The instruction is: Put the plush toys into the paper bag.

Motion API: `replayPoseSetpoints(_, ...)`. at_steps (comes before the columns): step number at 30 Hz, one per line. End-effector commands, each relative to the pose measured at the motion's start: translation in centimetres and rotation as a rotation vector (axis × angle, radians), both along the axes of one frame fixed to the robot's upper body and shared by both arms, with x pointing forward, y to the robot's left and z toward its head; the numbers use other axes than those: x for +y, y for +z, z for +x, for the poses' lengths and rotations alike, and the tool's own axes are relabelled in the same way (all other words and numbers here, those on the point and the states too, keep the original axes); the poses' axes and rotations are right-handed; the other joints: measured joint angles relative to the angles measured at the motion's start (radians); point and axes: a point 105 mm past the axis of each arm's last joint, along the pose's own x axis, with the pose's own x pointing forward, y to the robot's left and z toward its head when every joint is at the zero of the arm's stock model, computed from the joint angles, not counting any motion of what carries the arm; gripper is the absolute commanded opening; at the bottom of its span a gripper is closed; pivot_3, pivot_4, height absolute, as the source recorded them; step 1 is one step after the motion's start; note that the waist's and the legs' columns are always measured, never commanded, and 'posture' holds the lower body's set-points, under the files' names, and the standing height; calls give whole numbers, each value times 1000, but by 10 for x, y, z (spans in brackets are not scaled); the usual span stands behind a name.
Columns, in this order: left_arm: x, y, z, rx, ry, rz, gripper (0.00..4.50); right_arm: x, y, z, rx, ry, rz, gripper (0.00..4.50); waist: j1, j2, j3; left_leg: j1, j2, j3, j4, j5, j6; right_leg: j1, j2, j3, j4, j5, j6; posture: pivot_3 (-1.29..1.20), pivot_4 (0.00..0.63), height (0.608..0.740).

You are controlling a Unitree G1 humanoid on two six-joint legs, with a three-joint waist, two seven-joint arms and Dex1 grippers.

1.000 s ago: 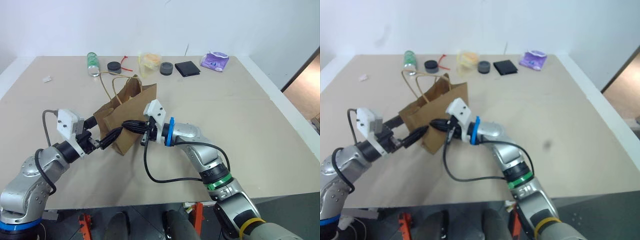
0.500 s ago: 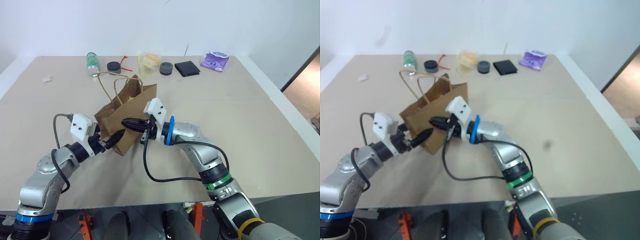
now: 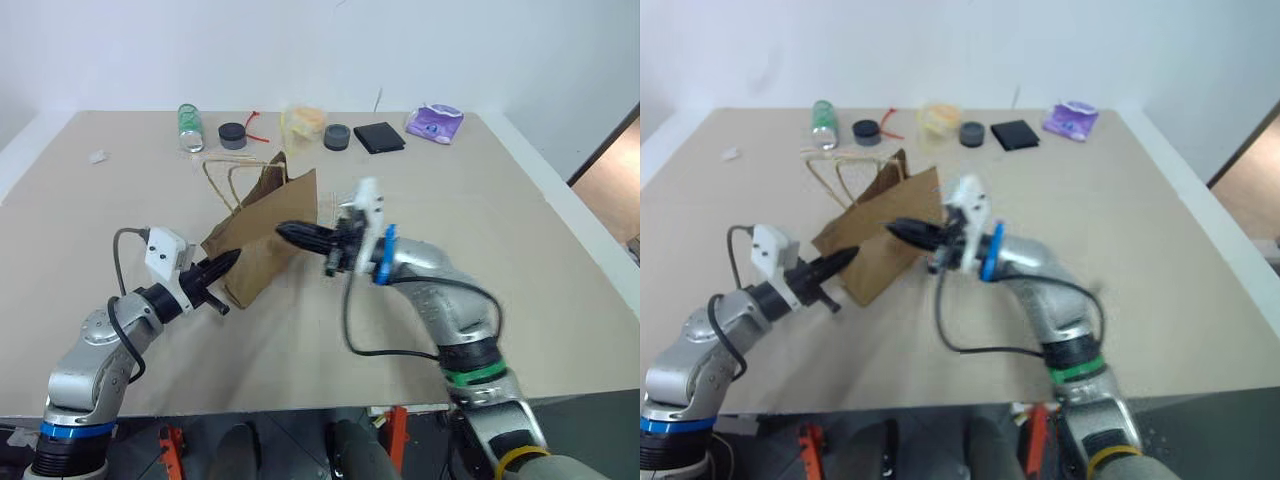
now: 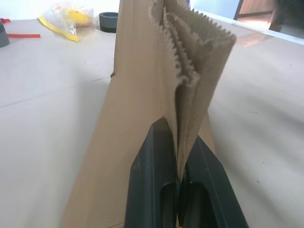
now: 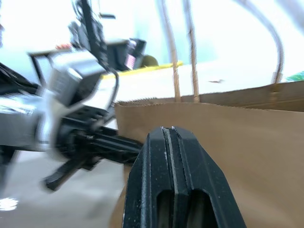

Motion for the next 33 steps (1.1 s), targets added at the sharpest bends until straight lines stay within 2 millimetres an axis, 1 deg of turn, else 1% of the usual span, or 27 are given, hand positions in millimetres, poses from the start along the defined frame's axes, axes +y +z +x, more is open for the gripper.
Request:
replayPoseSetpoints(1, -11, 27, -13, -107, -136, 2, 0, -51, 24, -14, 31, 57, 0, 1297, 2, 0, 0, 0, -1, 0, 0, 0, 0, 0, -1, 0, 0, 0, 0, 0, 150, 740)
replayPoseSetpoints(2, -13, 28, -16, -113, -162, 9, 0, -59, 25, -16, 38, 66, -19, 1789, 0, 0, 0, 0, -2, 1, 0, 0, 0, 0, -2, 0, 0, -1, 1, 0, 150, 740)
replayPoseSetpoints(3, -15, 31, -19, -125, -202, 18, 0, -71, 27, -18, 38, 73, -54, 2529, -5, 0, 0, 0, -1, 1, 0, 0, 1, 0, -2, 0, -1, -1, 0, 0, 150, 740)
replayPoseSetpoints(5, -19, 35, -24, -138, -282, 31, 0, -92, 35, -19, 23, 72, -106, 3249, -9, 1, 1, 2, -1, 1, 0, -2, 3, 0, -1, 0, 0, -1, 0, 0, 150, 740)
replayPoseSetpoints(7, -23, 33, -34, -128, -386, 73, 0, -110, 40, -21, -1, 70, -174, 4218, -9, 2, 1, 3, -1, 0, 0, -2, 3, 0, 0, 0, 0, -1, -1, 0, 150, 740)
replayPoseSetpoints(8, -24, 30, -38, -115, -435, 94, 0, -116, 41, -21, -11, 69, -206, 4459, -9, 2, 1, 3, -1, 0, 0, -2, 4, 0, 1, 0, 0, -1, -2, 0, 150, 740)
replayPoseSetpoints(10, -23, 25, -47, -99, -530, 143, 0, -130, 49, -22, -48, 66, -269, 4459, -9, 2, 1, 3, -1, 1, -1, -3, 4, 0, 1, 0, 0, -2, -2, 0, 150, 740)
replayPoseSetpoints(13, -17, 20, -56, -80, -637, 205, 0, -140, 62, -24, -88, 77, -331, 4459, -9, 4, 3, 3, -1, 2, 0, -3, 4, -1, 0, 1, 0, -2, -2, 0, 150, 740)
replayPoseSetpoints(16, -7, 17, -52, -63, -690, 277, 0, -148, 76, -29, -132, 101, -372, 4459, -7, 5, 3, 3, -1, 1, 0, -3, 4, -1, 0, 1, 0, -2, -2, 0, 150, 740)
replayPoseSetpoints(19, 0, 17, -44, -63, -706, 326, 0, -146, 87, -43, -155, 170, -363, 4459, -6, 5, 3, 3, -1, 1, 0, -3, 4, -1, 0, 1, 0, -2, -2, 0, 150, 740)
replayPoseSetpoints(21, 2, 16, -39, -63, -708, 345, 0, -142, 83, -54, -159, 217, -419, 4459, -5, 5, 3, 2, -1, 1, 0, -3, 4, -1, 0, 1, 0, -2, -2, 0, 150, 740)
replayPoseSetpoints(23, 2, 13, -36, -53, -712, 360, 0, -139, 80, -60, -158, 238, -445, 4459, -5, 5, 3, 2, -1, 2, 0, -4, 3, -1, -1, 1, 0, -3, -1, 0, 150, 740)
replayPoseSetpoints(25, 1, 10, -35, -41, -720, 374, 0, -137, 79, -62, -156, 238, -442, 4459, -5, 5, 3, 2, -1, 2, 0, -5, 1, -1, -1, 1, 0, -4, 0, 0, 150, 740)
replayPoseSetpoints(28, -4, 8, -39, -19, -745, 369, 0, -138, 79, -56, -151, 200, -422, 4459, -5, 5, 3, 2, -1, 2, 0, -6, 1, -1, -1, 1, 0, -5, 0, 0, 150, 740)
replayPoseSetpoints(29, -5, 8, -41, -13, -756, 367, 267, -138, 78, -54, -149, 194, -420, 4500, -5, 5, 3, 2, -1, 2, 0, -6, 1, -1, -1, 1, 0, -5, 0, 0, 150, 740)
replayPoseSetpoints(30, -5, 7, -43, -10, -763, 371, 436, -138, 77, -54, -146, 193, -417, 4500, -5, 5, 3, 2, -1, 2, 0, -6, 1, -1, -1, 1, 0, -5, 0, 0, 150, 740)
replayPoseSetpoints(32, -5, 7, -45, -7, -766, 368, 1149, -137, 76, -53, -146, 193, -416, 4500, -5, 5, 3, 2, -1, 2, 0, -6, 1, -1, -1, 1, 0, -5, 0, 0, 150, 740)
replayPoseSetpoints(33, -5, 9, -47, -12, -765, 360, 1623, -136, 75, -53, -145, 193, -415, 4500, -5, 5, 3, 2, -1, 2, 0, -6, 1, -1, -1, 1, 0, -6, 0, 0, 150, 740)
